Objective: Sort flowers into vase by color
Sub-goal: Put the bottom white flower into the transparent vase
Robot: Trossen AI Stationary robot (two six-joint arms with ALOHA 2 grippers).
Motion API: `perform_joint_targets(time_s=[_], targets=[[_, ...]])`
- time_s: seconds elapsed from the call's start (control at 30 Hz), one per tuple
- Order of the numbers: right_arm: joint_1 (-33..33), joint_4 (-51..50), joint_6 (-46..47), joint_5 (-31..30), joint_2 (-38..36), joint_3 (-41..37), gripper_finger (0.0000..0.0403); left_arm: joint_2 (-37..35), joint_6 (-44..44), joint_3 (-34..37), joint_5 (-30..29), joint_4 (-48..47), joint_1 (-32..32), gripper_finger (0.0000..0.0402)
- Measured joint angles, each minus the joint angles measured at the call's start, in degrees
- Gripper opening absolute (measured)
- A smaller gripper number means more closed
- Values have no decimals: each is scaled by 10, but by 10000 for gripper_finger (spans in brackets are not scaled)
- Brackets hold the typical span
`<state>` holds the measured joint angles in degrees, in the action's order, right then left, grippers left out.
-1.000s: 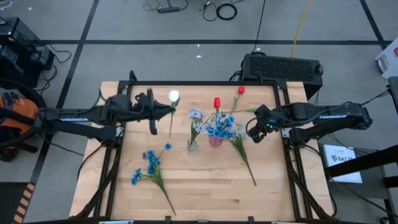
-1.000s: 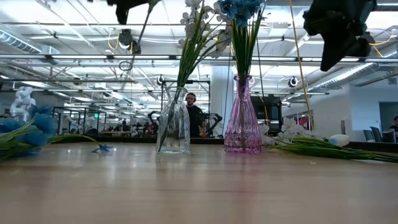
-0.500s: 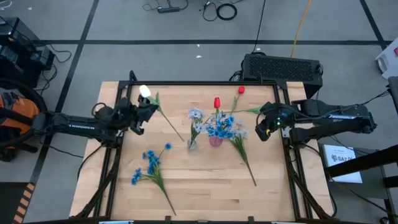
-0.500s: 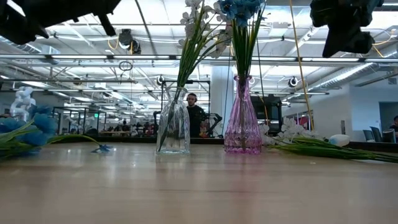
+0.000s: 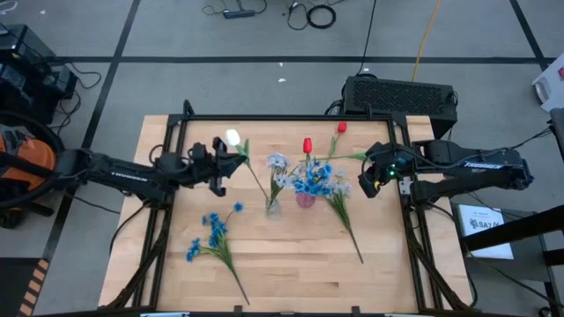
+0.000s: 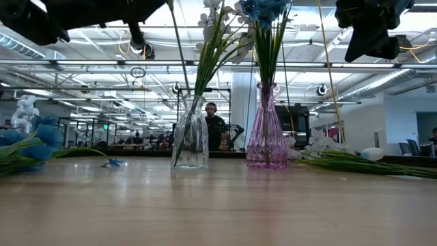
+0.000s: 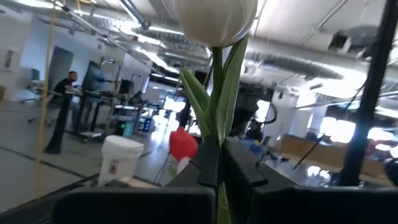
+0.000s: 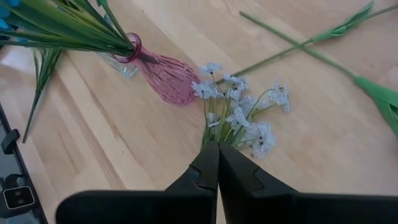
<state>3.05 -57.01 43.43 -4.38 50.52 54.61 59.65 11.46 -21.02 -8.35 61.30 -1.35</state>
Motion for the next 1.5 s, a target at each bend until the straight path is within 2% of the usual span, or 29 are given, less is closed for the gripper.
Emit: perform_joint_targets(time_s=[0.3, 0.47, 0.63, 0.73, 1.1, 1.3, 1.5], targets=[[0, 0, 9, 0, 0, 0, 0, 55, -7, 0, 2, 0, 7, 11], [0, -1, 9, -2, 0, 0, 0, 75, -56, 0, 4, 18, 34, 11], [0, -2, 9, -3, 0, 0, 0, 85, -64, 0, 2, 12, 45, 12], [0, -2, 9, -3, 0, 0, 0, 86, -77, 0, 2, 11, 49, 28], [0, -3, 7, -9, 0, 0, 0, 86, -75, 0, -12, -20, 49, 128], [0, -3, 7, -18, 0, 0, 0, 85, -81, 0, -23, -36, 49, 136], [0, -3, 7, -28, 0, 0, 0, 42, -104, 0, -52, -69, 48, 137]])
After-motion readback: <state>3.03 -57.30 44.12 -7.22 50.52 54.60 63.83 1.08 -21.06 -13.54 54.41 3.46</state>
